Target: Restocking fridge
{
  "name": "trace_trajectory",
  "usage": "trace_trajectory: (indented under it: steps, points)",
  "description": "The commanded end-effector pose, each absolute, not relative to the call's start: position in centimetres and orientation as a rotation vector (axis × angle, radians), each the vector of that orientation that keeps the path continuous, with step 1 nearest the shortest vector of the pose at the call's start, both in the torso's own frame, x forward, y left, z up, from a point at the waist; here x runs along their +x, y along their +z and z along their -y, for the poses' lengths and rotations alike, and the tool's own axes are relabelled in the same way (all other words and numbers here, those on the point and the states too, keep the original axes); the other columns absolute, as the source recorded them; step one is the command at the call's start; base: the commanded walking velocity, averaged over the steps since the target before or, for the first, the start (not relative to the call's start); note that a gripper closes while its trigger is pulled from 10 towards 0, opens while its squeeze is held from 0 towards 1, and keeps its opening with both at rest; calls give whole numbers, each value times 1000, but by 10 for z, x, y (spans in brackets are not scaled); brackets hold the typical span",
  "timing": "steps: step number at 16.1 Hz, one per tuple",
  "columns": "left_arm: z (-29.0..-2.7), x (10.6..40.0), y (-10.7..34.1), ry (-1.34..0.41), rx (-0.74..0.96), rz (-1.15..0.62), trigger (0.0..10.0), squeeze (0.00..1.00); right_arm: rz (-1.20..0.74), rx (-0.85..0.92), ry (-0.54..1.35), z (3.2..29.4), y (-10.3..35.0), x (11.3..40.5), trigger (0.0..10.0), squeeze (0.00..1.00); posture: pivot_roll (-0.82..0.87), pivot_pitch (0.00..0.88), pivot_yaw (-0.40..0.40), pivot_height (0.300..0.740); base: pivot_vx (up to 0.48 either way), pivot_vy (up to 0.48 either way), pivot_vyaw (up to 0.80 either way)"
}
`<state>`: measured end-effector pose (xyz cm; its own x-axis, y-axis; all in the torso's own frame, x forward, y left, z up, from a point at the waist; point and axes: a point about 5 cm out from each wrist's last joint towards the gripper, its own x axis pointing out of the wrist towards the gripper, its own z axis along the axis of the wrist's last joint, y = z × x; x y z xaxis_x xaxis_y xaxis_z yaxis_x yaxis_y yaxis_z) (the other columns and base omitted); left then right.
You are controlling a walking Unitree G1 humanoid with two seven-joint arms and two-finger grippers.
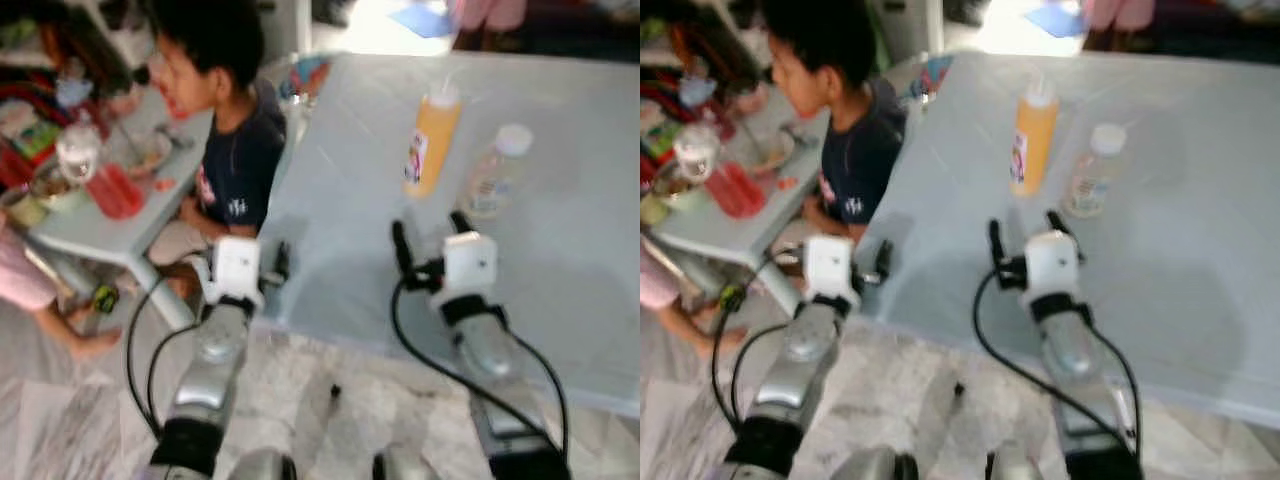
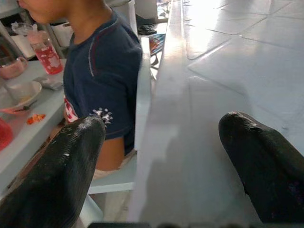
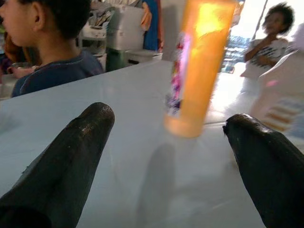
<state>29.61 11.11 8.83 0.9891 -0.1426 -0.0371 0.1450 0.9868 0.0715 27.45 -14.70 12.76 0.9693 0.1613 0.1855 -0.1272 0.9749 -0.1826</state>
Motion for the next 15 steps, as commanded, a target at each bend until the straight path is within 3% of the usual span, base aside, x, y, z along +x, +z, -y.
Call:
trace_trajectory:
  steps: [1, 9, 15]
  points:
    - [-120, 294, 83, -128, 96, -57, 10000, 0, 242, -165, 156, 141, 136, 277, 10000, 0, -43, 99, 59, 740, 0, 0, 0]
    - [-125, 290, 85, -130, 117, -60, 10000, 0, 349, -212, 79, 173, 188, 337, 10000, 0, -5, 124, 79, 740, 0, 0, 0]
    - [-131, 284, 91, -143, 119, -44, 10000, 0, 370, -245, 6, 189, 194, 346, 10000, 0, 20, 149, 110, 740, 0, 0, 0]
